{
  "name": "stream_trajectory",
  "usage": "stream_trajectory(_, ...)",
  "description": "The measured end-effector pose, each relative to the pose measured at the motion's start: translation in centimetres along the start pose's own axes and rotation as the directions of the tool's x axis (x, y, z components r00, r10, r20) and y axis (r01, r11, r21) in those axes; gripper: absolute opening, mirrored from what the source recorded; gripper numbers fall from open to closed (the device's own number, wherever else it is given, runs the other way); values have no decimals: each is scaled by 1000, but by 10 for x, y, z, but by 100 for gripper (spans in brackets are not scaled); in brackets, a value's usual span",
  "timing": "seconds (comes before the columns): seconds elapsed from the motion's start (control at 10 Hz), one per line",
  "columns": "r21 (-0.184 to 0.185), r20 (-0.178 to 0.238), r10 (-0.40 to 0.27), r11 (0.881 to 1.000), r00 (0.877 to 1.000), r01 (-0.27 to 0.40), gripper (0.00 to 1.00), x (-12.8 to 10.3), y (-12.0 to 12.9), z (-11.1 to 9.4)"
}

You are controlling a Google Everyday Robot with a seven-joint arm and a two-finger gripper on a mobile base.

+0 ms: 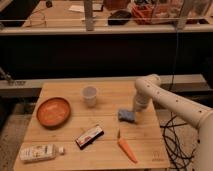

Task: Wipe the white sponge on the table

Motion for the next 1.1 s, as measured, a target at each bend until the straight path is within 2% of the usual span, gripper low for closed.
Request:
stream_trajectory(0.3, -7, 0, 7, 1000, 1000, -7, 0, -9, -5, 1)
stream_trajectory(0.7, -18, -5, 35, 999, 999, -35, 0, -5, -2, 5)
stream_trajectory(1.1, -15, 2, 47, 999, 999, -47, 0, -13, 2, 11)
